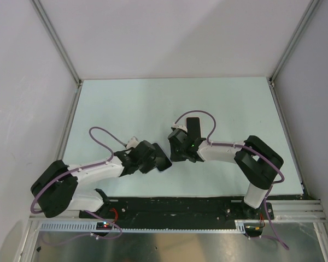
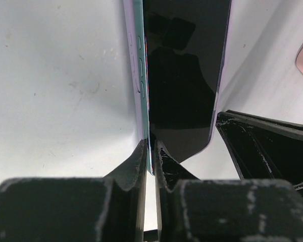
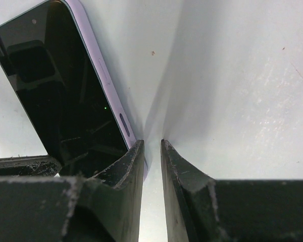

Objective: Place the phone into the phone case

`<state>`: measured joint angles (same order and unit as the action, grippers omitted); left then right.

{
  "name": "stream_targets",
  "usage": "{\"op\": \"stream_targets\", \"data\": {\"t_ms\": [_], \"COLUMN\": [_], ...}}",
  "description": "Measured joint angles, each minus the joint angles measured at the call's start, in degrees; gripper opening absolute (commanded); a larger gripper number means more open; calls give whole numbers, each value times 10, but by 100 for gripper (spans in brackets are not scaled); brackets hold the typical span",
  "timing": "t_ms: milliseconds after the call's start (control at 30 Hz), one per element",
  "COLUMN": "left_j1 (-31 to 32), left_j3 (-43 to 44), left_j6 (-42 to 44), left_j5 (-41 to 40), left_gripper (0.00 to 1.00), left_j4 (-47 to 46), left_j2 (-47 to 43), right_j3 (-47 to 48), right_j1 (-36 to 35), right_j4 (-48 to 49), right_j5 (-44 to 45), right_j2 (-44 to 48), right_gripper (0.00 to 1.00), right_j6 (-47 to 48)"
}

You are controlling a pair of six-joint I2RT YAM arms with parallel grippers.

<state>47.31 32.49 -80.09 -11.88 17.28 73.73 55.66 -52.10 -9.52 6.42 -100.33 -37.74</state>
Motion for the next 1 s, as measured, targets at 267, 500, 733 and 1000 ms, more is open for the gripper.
{"op": "stream_targets", "data": {"t_ms": [267,500,733,1000], "left_j1": [0,0,0,0], "left_j3": [15,20,20,21], "left_j6": [0,0,0,0], "left_j5": [1,1,3,3], "left_gripper": [0,0,0,0], "left_j4": [13,18,14,11], "left_j2": [14,21,31,41], "right_j3": [1,1,1,1], "right_j1": [0,0,0,0], "right_j4": [0,0,0,0], "right_j5": [0,0,1,2], "right_j2": [-1,-1,-1,-1], "right_gripper": [25,25,25,25], "right_j6": [0,0,0,0]}}
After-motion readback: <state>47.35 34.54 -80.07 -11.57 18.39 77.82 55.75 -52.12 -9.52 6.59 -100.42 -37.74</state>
